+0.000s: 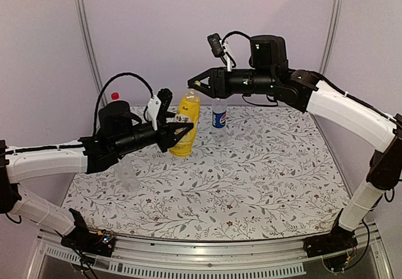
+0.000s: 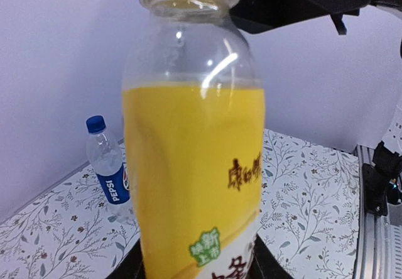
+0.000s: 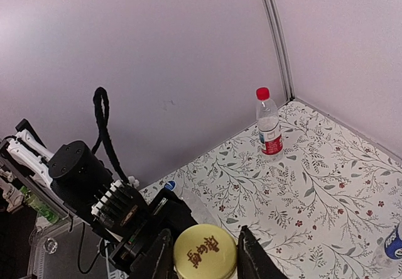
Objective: Unscrew the bottle caps
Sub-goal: Unscrew the bottle cap from the plastic bottle.
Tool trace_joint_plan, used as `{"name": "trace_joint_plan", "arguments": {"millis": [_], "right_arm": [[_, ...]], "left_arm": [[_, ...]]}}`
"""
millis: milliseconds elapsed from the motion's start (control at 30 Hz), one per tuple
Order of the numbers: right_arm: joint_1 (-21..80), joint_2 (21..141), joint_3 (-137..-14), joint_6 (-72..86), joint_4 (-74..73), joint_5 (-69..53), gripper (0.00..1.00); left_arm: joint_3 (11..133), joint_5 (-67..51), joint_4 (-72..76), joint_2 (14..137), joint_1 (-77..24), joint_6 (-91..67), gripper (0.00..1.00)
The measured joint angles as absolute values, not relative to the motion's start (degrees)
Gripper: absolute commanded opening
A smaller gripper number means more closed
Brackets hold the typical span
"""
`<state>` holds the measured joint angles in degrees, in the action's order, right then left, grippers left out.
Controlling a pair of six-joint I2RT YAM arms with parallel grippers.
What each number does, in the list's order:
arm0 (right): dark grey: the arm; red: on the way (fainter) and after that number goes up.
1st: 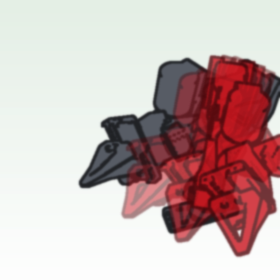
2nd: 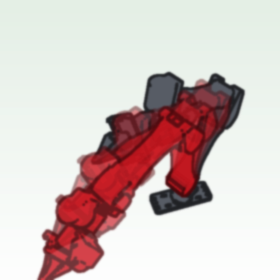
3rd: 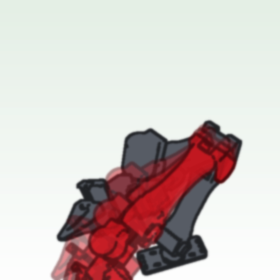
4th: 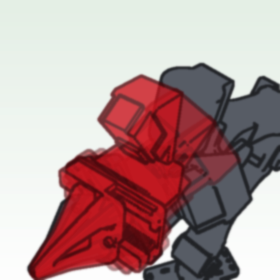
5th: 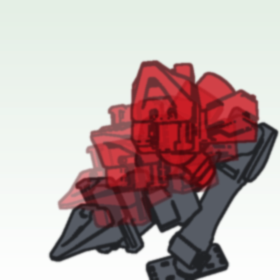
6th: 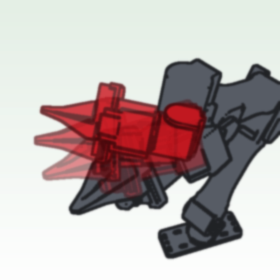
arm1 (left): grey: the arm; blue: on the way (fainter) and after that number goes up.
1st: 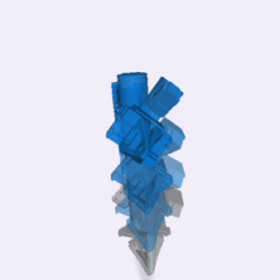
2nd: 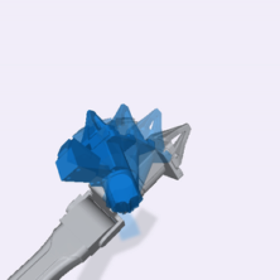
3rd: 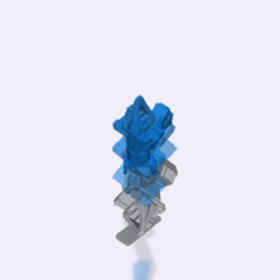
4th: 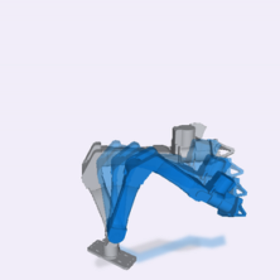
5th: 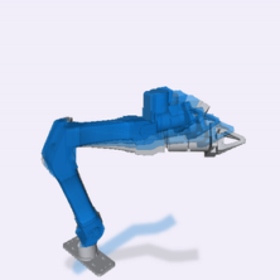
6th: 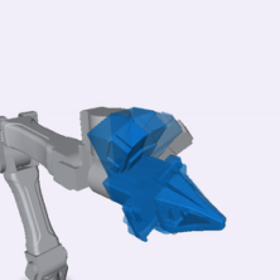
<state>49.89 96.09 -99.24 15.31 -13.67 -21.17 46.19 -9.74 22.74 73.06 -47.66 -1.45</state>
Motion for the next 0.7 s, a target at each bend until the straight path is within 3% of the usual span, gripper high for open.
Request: {"name": "trace_joint_plan", "arguments": {"millis": [67,200,500,700], "right_arm": [[49.9,96.1,-99.2,15.2,-13.7,-21.4,0.24],[49.9,96.1,-99.1,15.1,-13.6,-21.7,0.00],[49.1,96.1,-97.3,14.0,-10.5,-24.9,0.00],[46.2,96.1,-95.9,11.0,-7.4,-38.2,0.00]], "left_arm": [[46.2,-9.7,22.7,73.1,-47.7,-1.5,0.17],[46.2,-9.6,22.6,73.1,-47.7,-1.5,0.17],[46.2,-11.1,22.4,73.0,-47.5,-1.7,0.15],[46.0,-19.3,23.4,73.0,-46.8,-3.0,0.14]]}}
